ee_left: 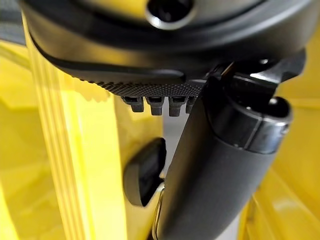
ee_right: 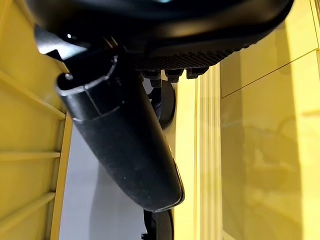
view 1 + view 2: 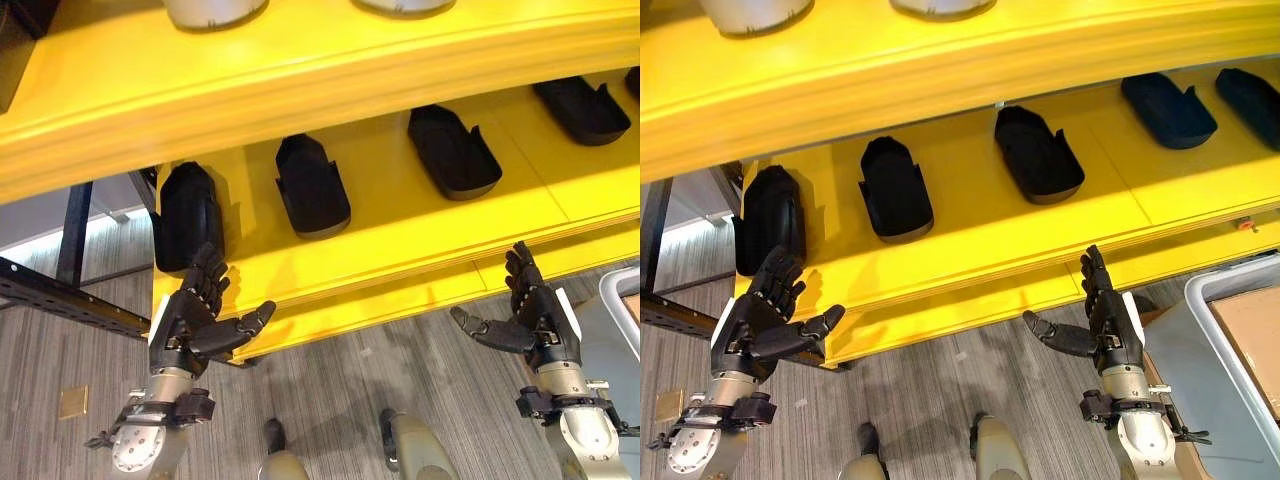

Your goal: Move parts from the plastic box to the shelf.

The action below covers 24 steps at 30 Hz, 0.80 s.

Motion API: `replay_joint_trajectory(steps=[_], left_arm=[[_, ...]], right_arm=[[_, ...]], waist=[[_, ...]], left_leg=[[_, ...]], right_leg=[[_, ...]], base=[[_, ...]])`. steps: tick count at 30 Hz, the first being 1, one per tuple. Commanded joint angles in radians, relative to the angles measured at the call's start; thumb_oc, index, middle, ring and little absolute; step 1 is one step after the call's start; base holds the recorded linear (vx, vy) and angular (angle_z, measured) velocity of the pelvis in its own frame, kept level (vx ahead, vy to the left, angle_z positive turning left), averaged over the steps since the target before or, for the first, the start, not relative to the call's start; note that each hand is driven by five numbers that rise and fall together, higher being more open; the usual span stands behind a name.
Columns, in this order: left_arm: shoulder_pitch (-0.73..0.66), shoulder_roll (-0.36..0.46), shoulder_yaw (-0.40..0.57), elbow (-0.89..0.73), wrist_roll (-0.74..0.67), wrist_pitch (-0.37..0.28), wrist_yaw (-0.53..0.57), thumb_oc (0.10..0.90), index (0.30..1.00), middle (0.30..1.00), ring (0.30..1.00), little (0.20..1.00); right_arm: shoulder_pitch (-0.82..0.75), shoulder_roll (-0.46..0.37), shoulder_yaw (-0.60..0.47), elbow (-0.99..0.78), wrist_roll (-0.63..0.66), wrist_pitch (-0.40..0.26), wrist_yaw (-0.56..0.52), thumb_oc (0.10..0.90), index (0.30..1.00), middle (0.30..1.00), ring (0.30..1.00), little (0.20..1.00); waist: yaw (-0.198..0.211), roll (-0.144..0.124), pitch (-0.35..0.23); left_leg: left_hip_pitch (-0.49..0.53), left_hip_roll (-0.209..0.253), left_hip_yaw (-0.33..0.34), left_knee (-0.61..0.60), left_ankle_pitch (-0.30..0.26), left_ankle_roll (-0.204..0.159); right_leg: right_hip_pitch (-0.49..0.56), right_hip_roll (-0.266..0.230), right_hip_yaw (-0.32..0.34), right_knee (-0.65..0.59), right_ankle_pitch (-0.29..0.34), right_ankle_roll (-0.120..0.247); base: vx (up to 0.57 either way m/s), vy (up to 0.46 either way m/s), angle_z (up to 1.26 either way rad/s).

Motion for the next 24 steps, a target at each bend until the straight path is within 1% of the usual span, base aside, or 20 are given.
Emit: replay_joint_trajectory(steps=[1,2,3,4,5,7,8,9,10,11,12,13,15,16,19,20,23,24], left_arm=[[-0.048,0.014,-0.014,-0.026,-0.043,-0.104,-0.071,0.900,1.000,1.000,1.000,1.000],[-0.054,0.011,-0.035,-0.019,-0.031,-0.095,-0.076,0.900,1.000,1.000,1.000,1.000],[-0.054,0.011,-0.035,-0.019,-0.030,-0.095,-0.076,0.900,1.000,1.000,1.000,1.000],[-0.057,0.001,-0.044,-0.001,-0.031,-0.093,-0.079,0.900,1.000,1.000,1.000,1.000],[-0.065,-0.008,-0.066,0.017,-0.038,-0.091,-0.081,0.900,1.000,1.000,1.000,1.000],[-0.071,-0.012,-0.085,0.037,-0.047,-0.085,-0.085,0.900,1.000,1.000,1.000,1.000],[-0.072,-0.016,-0.105,0.051,-0.048,-0.078,-0.088,0.900,1.000,1.000,1.000,1.000],[-0.068,-0.034,-0.129,0.077,-0.062,-0.066,-0.096,0.900,1.000,1.000,1.000,1.000],[-0.068,-0.034,-0.130,0.078,-0.062,-0.067,-0.097,0.900,1.000,1.000,1.000,1.000],[-0.072,-0.037,-0.141,0.097,-0.073,-0.062,-0.097,0.900,1.000,1.000,1.000,1.000],[-0.084,-0.049,-0.167,0.132,-0.101,-0.051,-0.094,0.900,1.000,1.000,1.000,1.000],[-0.083,-0.052,-0.175,0.141,-0.107,-0.049,-0.092,0.900,1.000,1.000,1.000,1.000],[-0.091,-0.059,-0.184,0.160,-0.104,-0.046,-0.083,0.900,1.000,1.000,1.000,1.000],[-0.102,-0.066,-0.191,0.176,-0.103,-0.050,-0.070,0.900,1.000,1.000,1.000,1.000],[-0.119,-0.072,-0.195,0.206,-0.090,-0.052,-0.064,0.900,1.000,1.000,1.000,1.000],[-0.129,-0.084,-0.190,0.224,-0.078,-0.055,-0.050,0.900,1.000,1.000,1.000,1.000],[-0.132,-0.089,-0.184,0.231,-0.074,-0.058,-0.037,0.900,1.000,1.000,1.000,1.000],[-0.136,-0.091,-0.180,0.245,-0.063,-0.058,-0.027,0.900,1.000,1.000,1.000,1.000]], right_arm=[[-0.014,-0.029,-0.058,-0.089,0.054,-0.127,-0.007,0.900,1.000,1.000,1.000,1.000],[-0.022,-0.035,-0.037,-0.079,0.026,-0.114,-0.007,0.900,1.000,1.000,1.000,1.000],[-0.023,-0.035,-0.037,-0.079,0.025,-0.114,-0.007,0.900,1.000,1.000,1.000,1.000],[-0.022,-0.034,-0.031,-0.074,0.016,-0.111,-0.002,0.900,1.000,1.000,1.000,1.000],[-0.014,-0.022,-0.026,-0.066,0.028,-0.109,0.002,0.900,1.000,1.000,1.000,1.000],[-0.008,-0.012,-0.023,-0.062,0.041,-0.104,0.006,0.900,1.000,1.000,1.000,1.000],[-0.003,-0.007,-0.016,-0.057,0.036,-0.100,0.004,0.900,1.000,1.000,1.000,1.000],[0.001,-0.003,-0.008,-0.049,0.016,-0.093,0.009,0.900,1.000,1.000,1.000,1.000],[0.002,-0.003,-0.008,-0.049,0.015,-0.093,0.008,0.900,1.000,1.000,1.000,1.000],[0.003,0.003,-0.002,-0.040,0.017,-0.089,0.010,0.900,1.000,1.000,1.000,1.000],[0.004,0.014,0.017,-0.029,0.012,-0.076,0.003,0.900,1.000,1.000,1.000,1.000],[0.005,0.018,0.026,-0.026,0.013,-0.071,0.006,0.900,1.000,1.000,1.000,1.000],[-0.007,0.010,0.052,-0.004,-0.020,-0.053,-0.002,0.900,1.000,1.000,1.000,1.000],[-0.021,0.020,0.071,0.019,-0.018,-0.049,-0.008,0.900,1.000,1.000,1.000,1.000],[-0.044,0.016,0.098,0.056,-0.030,-0.035,-0.011,0.900,1.000,1.000,1.000,1.000],[-0.055,0.026,0.109,0.056,-0.027,-0.032,-0.021,0.900,1.000,1.000,1.000,1.000],[-0.066,0.030,0.120,0.062,-0.031,-0.030,-0.028,0.900,1.000,1.000,1.000,1.000],[-0.076,0.037,0.129,0.069,-0.030,-0.026,-0.035,0.900,1.000,1.000,1.000,1.000]], waist=[[-0.028,-0.046,-0.089],[-0.016,-0.045,-0.100],[-0.017,-0.045,-0.101],[-0.024,-0.041,-0.113],[-0.031,-0.041,-0.124],[-0.035,-0.038,-0.133],[-0.038,-0.034,-0.136],[-0.048,-0.028,-0.151],[-0.047,-0.027,-0.152],[-0.050,-0.026,-0.157],[-0.053,-0.024,-0.170],[-0.052,-0.024,-0.176],[-0.047,-0.024,-0.187],[-0.045,-0.028,-0.191],[-0.040,-0.036,-0.201],[-0.036,-0.043,-0.204],[-0.032,-0.047,-0.206],[-0.028,-0.053,-0.207]], left_leg=[[-0.029,-0.010,0.013,0.053,0.092,-0.001],[-0.009,-0.121,-0.054,0.025,-0.023,0.033],[-0.011,-0.121,-0.054,0.024,-0.020,0.035],[0.005,-0.136,-0.044,-0.005,-0.035,0.037],[0.020,-0.142,-0.031,-0.025,-0.038,0.036],[0.034,-0.150,-0.031,-0.050,-0.039,0.036],[0.051,-0.163,-0.040,-0.072,-0.050,0.039],[0.058,-0.168,-0.033,-0.089,-0.049,0.039],[0.059,-0.169,-0.033,-0.089,-0.049,0.040],[0.065,-0.174,-0.028,-0.097,-0.048,0.039],[0.083,-0.180,-0.013,-0.123,-0.046,0.039],[0.093,-0.186,-0.009,-0.138,-0.049,0.041],[0.100,-0.203,-0.006,-0.149,-0.062,0.047],[0.098,-0.212,-0.003,-0.149,-0.070,0.048],[0.099,-0.219,0.001,-0.149,-0.080,0.051],[0.108,-0.225,0.005,-0.149,-0.087,0.057],[0.114,-0.227,0.006,-0.149,-0.092,0.060],[0.122,-0.229,0.011,-0.149,-0.101,0.065]], right_leg=[[0.143,0.002,0.015,-0.260,0.079,0.009],[0.171,-0.007,0.025,-0.322,0.108,0.028],[0.172,-0.007,0.025,-0.326,0.112,0.028],[0.191,-0.008,0.023,-0.361,0.123,0.036],[0.203,-0.012,0.017,-0.376,0.135,0.042],[0.208,-0.014,0.017,-0.390,0.140,0.047],[0.216,-0.016,0.019,-0.395,0.140,0.053],[0.219,-0.023,0.026,-0.407,0.157,0.064],[0.219,-0.024,0.027,-0.409,0.158,0.065],[0.225,-0.031,0.027,-0.413,0.163,0.067],[0.239,-0.048,0.023,-0.435,0.177,0.078],[0.245,-0.056,0.024,-0.448,0.185,0.085],[0.254,-0.071,0.030,-0.476,0.205,0.095],[0.254,-0.081,0.029,-0.488,0.217,0.103],[0.260,-0.090,0.031,-0.509,0.229,0.110],[0.267,-0.100,0.033,-0.519,0.240,0.117],[0.271,-0.105,0.033,-0.522,0.239,0.120],[0.276,-0.108,0.037,-0.522,0.240,0.124]], base=[[0.00,-0.076,0.21],[-0.01,-0.017,0.16],[0.08,0.023,0.03],[0.07,0.030,-0.13],[0.10,0.047,-0.11],[0.06,0.050,0.11],[0.07,0.112,0.09],[0.07,0.112,-0.09],[0.06,0.105,-0.21],[0.07,0.113,-0.15],[0.09,0.155,-0.11],[0.09,0.166,-0.04],[0.03,0.126,-0.03],[0.00,0.102,-0.08],[0.01,0.070,-0.09],[0.03,0.062,-0.05],[0.03,0.046,-0.02],[0.00,0.000,0.00]])
